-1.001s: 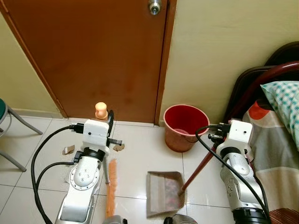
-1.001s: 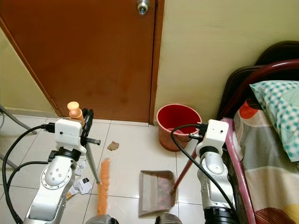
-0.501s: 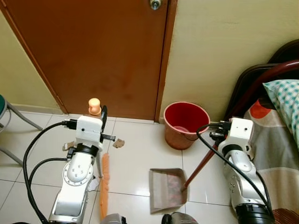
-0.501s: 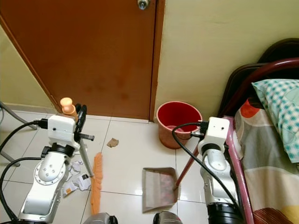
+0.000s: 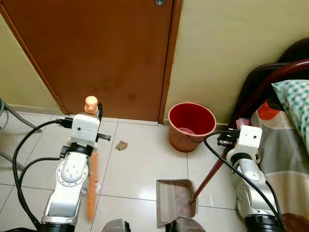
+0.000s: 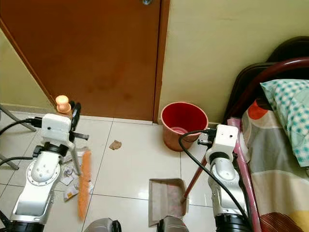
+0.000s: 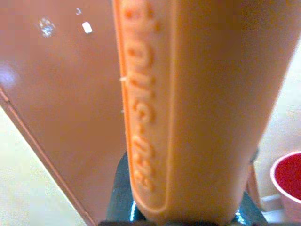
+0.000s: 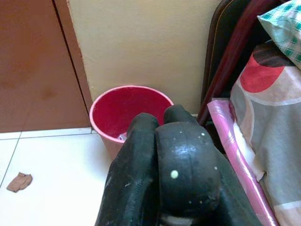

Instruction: Sweep floor

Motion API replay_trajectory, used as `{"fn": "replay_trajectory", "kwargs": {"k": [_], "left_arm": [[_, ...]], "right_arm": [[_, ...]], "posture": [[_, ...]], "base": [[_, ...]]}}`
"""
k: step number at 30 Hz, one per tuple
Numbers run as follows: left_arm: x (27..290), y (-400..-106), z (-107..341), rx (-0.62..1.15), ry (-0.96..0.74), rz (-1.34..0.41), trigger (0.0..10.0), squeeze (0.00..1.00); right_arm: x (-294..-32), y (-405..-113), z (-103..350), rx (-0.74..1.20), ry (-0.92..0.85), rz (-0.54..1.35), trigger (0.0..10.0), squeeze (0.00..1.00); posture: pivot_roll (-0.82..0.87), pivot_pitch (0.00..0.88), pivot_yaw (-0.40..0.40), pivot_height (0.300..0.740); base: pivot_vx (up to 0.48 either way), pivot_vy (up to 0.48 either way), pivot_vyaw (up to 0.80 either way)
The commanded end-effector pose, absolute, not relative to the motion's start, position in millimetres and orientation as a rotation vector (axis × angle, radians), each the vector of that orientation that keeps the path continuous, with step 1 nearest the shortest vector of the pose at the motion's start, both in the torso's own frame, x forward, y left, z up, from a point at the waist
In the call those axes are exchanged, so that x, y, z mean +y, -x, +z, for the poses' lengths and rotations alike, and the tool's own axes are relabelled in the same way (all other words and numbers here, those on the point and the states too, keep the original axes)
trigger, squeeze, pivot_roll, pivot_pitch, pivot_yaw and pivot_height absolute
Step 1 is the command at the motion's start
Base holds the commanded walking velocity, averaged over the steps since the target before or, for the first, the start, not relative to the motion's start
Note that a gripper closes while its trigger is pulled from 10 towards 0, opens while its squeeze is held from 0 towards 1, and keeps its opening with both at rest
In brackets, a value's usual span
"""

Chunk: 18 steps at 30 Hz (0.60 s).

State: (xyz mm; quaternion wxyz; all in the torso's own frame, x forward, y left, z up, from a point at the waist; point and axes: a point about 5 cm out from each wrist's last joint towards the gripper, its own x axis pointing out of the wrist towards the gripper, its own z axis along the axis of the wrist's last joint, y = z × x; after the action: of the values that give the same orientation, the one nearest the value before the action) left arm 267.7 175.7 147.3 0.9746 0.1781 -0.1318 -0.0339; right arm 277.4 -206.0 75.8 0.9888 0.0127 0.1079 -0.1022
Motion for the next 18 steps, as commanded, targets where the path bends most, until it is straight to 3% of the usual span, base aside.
{"fn": "replay_trajectory", "kwargs": {"k": [1, 18], "left_arm": [[175.9, -268.9, 168.0, -0.35, -0.386, -0.054, 10.0, 0.0], [204.7, -279.5, 152.8, -0.265, -0.443, 0.062, 10.0, 0.0]], "right_arm": [[-205.3, -279.8, 84.3, 0.181, -0.022, -0.197, 10.0, 0.0], [-205.3, -280.3, 85.2, 0.181, -0.011, -0.192, 10.0, 0.0]], "posture": [[-0.02, 0.128, -0.039, 0.74], [-0.03, 0.133, -0.051, 0.74]], "base": [[0.0, 0.0, 0.0], [0.0, 0.0, 0.0]]}}
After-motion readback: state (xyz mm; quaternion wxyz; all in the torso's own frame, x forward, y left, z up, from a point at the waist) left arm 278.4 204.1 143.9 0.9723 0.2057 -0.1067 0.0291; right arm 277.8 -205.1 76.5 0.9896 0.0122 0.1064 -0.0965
